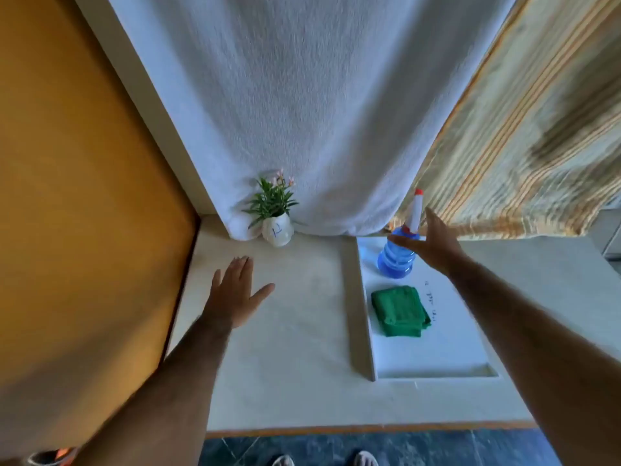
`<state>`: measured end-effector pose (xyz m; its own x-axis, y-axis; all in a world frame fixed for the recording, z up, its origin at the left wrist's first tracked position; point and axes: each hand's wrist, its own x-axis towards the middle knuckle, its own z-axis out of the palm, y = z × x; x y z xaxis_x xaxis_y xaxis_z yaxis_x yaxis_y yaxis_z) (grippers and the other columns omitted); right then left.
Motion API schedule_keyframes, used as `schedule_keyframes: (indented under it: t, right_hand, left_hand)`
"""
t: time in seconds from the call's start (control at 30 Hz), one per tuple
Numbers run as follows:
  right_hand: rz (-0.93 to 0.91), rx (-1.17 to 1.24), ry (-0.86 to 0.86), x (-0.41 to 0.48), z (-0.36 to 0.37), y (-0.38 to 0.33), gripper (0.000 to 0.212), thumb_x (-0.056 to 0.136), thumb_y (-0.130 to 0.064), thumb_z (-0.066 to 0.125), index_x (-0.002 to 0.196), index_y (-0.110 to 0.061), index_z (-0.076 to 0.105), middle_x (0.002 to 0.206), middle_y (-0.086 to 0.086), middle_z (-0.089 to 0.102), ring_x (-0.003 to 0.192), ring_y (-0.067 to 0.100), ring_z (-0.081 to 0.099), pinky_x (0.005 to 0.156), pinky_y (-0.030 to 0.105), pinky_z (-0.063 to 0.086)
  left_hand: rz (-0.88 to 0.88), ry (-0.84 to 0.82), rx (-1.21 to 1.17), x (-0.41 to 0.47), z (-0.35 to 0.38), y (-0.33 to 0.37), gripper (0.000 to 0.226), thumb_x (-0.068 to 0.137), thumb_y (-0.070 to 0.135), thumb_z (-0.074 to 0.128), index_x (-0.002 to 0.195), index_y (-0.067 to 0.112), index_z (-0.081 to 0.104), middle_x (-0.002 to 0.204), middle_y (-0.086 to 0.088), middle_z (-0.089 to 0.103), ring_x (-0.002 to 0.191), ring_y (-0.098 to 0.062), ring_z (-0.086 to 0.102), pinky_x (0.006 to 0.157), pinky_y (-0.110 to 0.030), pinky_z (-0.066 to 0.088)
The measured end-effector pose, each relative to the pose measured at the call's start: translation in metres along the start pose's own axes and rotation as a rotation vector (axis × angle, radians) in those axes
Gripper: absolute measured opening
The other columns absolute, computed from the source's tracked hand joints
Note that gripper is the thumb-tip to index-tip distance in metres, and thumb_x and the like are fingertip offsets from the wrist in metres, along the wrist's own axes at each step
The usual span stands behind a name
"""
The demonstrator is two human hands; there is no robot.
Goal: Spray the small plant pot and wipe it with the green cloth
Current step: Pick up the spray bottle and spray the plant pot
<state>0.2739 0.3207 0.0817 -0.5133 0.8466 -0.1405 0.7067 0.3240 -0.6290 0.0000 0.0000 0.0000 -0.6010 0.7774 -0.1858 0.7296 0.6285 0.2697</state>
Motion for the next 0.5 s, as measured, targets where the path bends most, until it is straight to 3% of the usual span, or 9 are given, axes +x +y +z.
schedule_keyframes:
  t: [0.03, 0.1, 0.13, 0.2, 0.3, 0.4, 0.5]
  right_hand:
    - [-0.008, 0.067, 0.013, 0.003, 0.005, -0.002, 0.127, 0.060, -0.079, 0.081, 0.156, -0.015, 0.031, 0.152, 0.013, 0.050, 0.137, 0.030, 0.050, 0.111, 0.047, 0.044]
    - [-0.021, 0.174, 0.035, 0.002, 0.010, -0.006, 0.106, 0.064, -0.063, 0.090, 0.147, -0.018, 0.041, 0.122, 0.010, 0.065, 0.105, 0.019, 0.064, 0.090, 0.027, 0.052]
    - [-0.037, 0.211, 0.060, 0.001, 0.014, -0.006, 0.095, 0.069, -0.049, 0.092, 0.145, -0.019, 0.044, 0.110, 0.008, 0.065, 0.090, 0.010, 0.061, 0.080, 0.017, 0.049]
    - [-0.057, 0.255, 0.133, 0.002, 0.023, -0.008, 0.089, 0.074, -0.037, 0.092, 0.146, -0.020, 0.044, 0.096, 0.002, 0.060, 0.077, 0.001, 0.054, 0.073, 0.014, 0.046]
    - [-0.027, 0.349, 0.192, 0.007, 0.033, -0.006, 0.082, 0.075, -0.030, 0.093, 0.143, -0.017, 0.049, 0.087, -0.004, 0.059, 0.072, 0.002, 0.052, 0.076, 0.025, 0.049]
    - [0.015, 0.428, 0.218, 0.012, 0.040, -0.008, 0.060, 0.079, -0.019, 0.089, 0.128, -0.005, 0.058, 0.099, 0.018, 0.065, 0.079, 0.013, 0.053, 0.084, 0.040, 0.055]
    - [0.016, 0.518, 0.247, 0.016, 0.045, -0.007, 0.050, 0.081, -0.018, 0.083, 0.126, -0.018, 0.063, 0.101, 0.001, 0.070, 0.087, 0.012, 0.064, 0.086, 0.037, 0.056]
  left_hand:
    - [-0.026, -0.031, 0.014, -0.001, 0.008, -0.002, 0.100, 0.089, 0.081, 0.023, 0.161, 0.013, 0.010, 0.171, -0.003, 0.010, 0.156, -0.015, 0.003, 0.125, -0.049, 0.005]
    - [-0.056, -0.072, 0.036, -0.002, 0.025, -0.007, 0.094, 0.093, 0.074, 0.030, 0.161, 0.014, 0.007, 0.172, -0.001, 0.006, 0.156, -0.014, 0.000, 0.125, -0.049, 0.003]
    - [-0.063, -0.090, 0.048, -0.006, 0.034, -0.011, 0.095, 0.093, 0.075, 0.030, 0.161, 0.014, 0.007, 0.172, -0.001, 0.005, 0.156, -0.015, 0.001, 0.125, -0.050, 0.004]
    - [-0.074, -0.121, 0.073, -0.011, 0.052, -0.018, 0.105, 0.086, 0.084, 0.023, 0.161, 0.013, 0.008, 0.172, -0.003, 0.006, 0.156, -0.017, 0.004, 0.124, -0.052, 0.008]
    - [-0.044, -0.076, 0.060, -0.016, 0.073, -0.028, 0.115, 0.074, 0.084, 0.014, 0.159, 0.008, 0.021, 0.170, -0.008, 0.016, 0.154, -0.024, 0.020, 0.119, -0.060, 0.018]
    - [-0.001, -0.022, 0.068, -0.019, 0.088, -0.032, 0.101, 0.084, 0.076, 0.030, 0.152, 0.002, 0.038, 0.161, -0.016, 0.037, 0.142, -0.034, 0.044, 0.110, -0.070, 0.032]
    - [0.007, 0.008, 0.081, -0.020, 0.095, -0.035, 0.100, 0.090, 0.079, 0.022, 0.152, 0.002, 0.038, 0.160, -0.017, 0.039, 0.143, -0.033, 0.044, 0.111, -0.069, 0.030]
